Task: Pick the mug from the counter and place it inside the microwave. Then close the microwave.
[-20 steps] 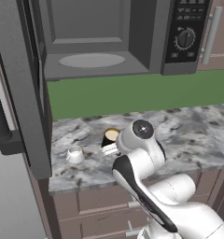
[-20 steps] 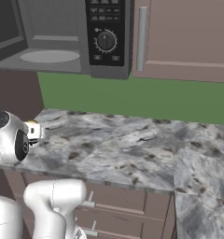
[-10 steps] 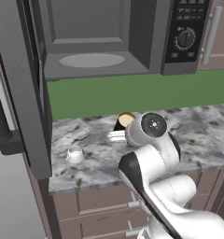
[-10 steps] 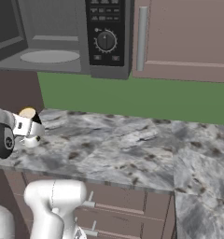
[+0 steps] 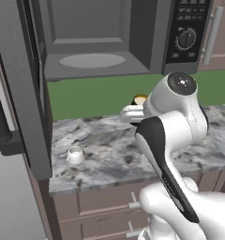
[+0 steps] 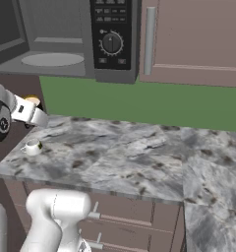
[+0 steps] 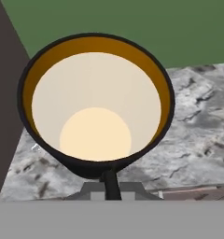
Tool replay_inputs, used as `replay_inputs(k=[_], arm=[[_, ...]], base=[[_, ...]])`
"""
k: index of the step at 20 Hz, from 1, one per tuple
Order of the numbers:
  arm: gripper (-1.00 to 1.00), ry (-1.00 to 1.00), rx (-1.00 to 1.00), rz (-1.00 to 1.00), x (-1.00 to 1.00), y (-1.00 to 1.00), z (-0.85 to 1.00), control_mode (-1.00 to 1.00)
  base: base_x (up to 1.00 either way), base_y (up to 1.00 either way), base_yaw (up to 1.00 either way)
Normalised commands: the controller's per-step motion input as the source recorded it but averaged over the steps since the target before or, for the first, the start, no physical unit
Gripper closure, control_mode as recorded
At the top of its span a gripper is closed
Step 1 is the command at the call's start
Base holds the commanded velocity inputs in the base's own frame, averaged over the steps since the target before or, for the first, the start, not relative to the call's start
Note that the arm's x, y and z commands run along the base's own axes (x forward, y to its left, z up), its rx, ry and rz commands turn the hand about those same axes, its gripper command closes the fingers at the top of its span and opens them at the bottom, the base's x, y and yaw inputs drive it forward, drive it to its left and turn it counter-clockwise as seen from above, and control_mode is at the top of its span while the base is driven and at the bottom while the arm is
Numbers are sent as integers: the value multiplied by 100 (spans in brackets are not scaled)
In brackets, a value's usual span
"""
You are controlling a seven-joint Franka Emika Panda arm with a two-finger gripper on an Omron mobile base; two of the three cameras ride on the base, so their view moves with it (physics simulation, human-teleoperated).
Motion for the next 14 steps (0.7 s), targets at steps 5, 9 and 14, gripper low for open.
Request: replay_inputs(k=[5,9,14], arm=[[100,-4,0,4,-29,-1,26,-100],[100,-19,0,2,-38,0,43,-100],[100,-17,0,5,-25,0,48,-100]], base=[[0,0,0],[0,0,0],[0,0,0]])
